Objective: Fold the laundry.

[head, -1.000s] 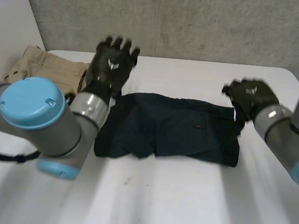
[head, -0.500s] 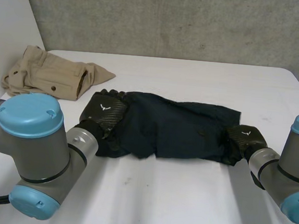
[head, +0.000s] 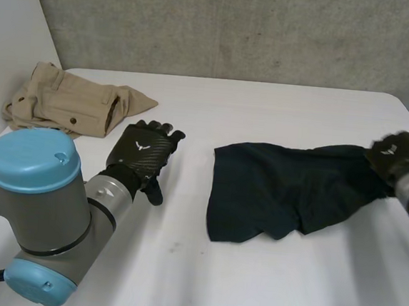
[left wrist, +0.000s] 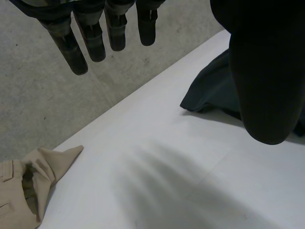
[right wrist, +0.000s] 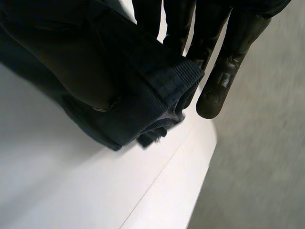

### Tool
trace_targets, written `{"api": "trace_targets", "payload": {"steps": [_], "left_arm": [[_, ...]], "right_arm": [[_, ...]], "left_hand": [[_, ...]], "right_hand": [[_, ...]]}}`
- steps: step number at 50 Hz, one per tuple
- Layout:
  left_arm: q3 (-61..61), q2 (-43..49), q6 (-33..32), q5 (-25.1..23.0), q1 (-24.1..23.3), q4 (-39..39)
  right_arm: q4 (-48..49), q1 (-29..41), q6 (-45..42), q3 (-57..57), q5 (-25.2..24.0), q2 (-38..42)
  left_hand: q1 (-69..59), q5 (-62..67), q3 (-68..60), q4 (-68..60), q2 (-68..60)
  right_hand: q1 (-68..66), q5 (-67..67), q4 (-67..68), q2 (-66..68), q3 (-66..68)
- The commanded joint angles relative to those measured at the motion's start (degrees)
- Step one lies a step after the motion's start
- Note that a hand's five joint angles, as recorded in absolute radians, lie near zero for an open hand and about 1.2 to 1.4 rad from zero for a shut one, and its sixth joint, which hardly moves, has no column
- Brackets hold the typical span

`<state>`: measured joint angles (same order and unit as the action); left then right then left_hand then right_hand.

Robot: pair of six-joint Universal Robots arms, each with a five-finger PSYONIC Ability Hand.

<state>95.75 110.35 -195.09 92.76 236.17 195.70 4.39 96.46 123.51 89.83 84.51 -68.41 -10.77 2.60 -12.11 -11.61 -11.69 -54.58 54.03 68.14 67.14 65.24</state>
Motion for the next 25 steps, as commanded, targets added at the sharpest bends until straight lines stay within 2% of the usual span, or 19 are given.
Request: {"api": "trace_targets", "payload": {"steps": [1,4,9,13,16,18,20,21,24,25], "left_arm": [[0.0,0.0,0.0,0.1,-0.9,0.0],[-0.2,-0.1,0.0,0.1,-0.9,0.0],[-1.5,-0.2,0.0,0.1,-0.9,0.0],[-4.0,-0.1,0.1,0.2,-0.9,0.2],[-7.0,0.0,0.1,0.4,-0.8,0.3],[-8.8,0.0,0.4,0.6,-0.9,0.2],[-11.6,0.3,1.1,1.1,-1.1,0.2],[-12.8,0.4,1.3,1.3,-1.2,0.2],[-17.2,1.3,1.8,1.3,-2.0,0.1],[-18.4,1.7,1.9,1.2,-2.3,0.1]], "right_arm": [[2.4,15.6,-1.9,-5.6,-0.1,1.1],[4.4,19.9,-3.2,-5.5,-2.1,1.9],[5.5,28.9,-11.9,-3.8,-12.6,6.5],[4.3,30.3,-13.1,-3.6,-16.9,8.9],[3.0,30.6,-11.2,-4.0,-17.3,9.2],[2.1,30.3,-5.8,-4.8,-17.3,8.9],[1.9,29.9,-0.3,-5.3,-17.1,8.1],[1.6,29.0,6.9,-6.2,-16.6,6.5],[0.6,26.8,21.4,-7.4,-16.2,1.9],[0.1,24.7,31.2,-8.1,-16.7,-1.1]], "left_hand": [[0.6,-2.4,1.9,1.4,1.5],[0.6,-2.4,1.9,1.4,1.5],[0.6,-2.4,1.9,1.4,1.5],[0.6,-2.4,1.9,1.4,1.5],[0.4,-2.2,1.7,1.2,1.3],[0.2,-2.0,1.6,1.1,1.1],[0.2,-2.0,1.6,1.1,1.1],[0.2,-2.0,1.6,1.1,1.1],[-0.5,-1.4,0.9,0.4,0.5],[-0.8,-1.0,0.6,0.1,0.1]], "right_hand": [[-25.4,16.0,11.9,12.9,14.8],[-25.4,16.0,11.9,12.9,14.8],[-25.4,16.0,11.9,12.9,14.8],[-25.4,16.0,11.9,12.9,14.8],[-25.4,16.0,11.9,12.9,14.8],[0.6,-10.1,-14.2,-13.2,-11.3],[21.2,-30.6,-34.8,-33.8,-31.8],[36.3,-45.7,-49.8,-48.8,-46.9],[44.6,-54.0,-58.1,-57.1,-55.2],[44.6,-54.0,-58.1,-57.1,-55.2]]}}
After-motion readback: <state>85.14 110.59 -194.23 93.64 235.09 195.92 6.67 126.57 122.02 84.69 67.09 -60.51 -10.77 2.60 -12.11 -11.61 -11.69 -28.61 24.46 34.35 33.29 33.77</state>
